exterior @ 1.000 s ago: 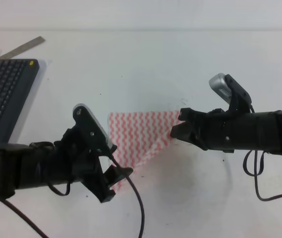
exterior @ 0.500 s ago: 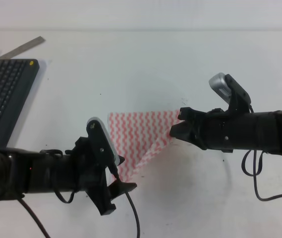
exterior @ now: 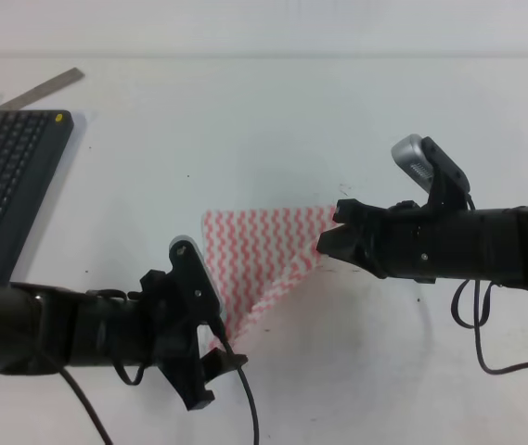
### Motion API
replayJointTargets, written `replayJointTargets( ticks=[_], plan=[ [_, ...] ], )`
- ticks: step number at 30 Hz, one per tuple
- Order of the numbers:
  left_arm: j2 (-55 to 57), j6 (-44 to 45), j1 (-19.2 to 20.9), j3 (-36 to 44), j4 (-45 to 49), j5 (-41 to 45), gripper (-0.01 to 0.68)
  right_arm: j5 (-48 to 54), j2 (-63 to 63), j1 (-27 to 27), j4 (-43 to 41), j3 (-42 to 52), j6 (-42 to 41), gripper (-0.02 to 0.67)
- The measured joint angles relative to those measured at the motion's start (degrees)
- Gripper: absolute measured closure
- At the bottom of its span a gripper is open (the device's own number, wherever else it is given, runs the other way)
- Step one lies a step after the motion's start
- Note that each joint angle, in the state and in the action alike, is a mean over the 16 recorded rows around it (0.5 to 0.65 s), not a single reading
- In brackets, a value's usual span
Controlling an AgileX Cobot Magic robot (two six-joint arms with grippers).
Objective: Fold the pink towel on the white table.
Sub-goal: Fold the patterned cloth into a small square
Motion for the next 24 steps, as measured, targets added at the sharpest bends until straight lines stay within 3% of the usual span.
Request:
replayJointTargets(
  ticks=[17, 24],
  plan=[
    [1.42, 3.35, -0.15, -1.86, -0.01, -1.91, 0.199, 0.12, 0.00, -0.04, 2.68, 0.00, -0.44, 0.662],
    [2.09, 5.02, -0.15, -2.02, -0.03, -0.84, 0.237, -0.12, 0.00, -0.08, 3.56, 0.00, -0.86, 0.662]
  ],
)
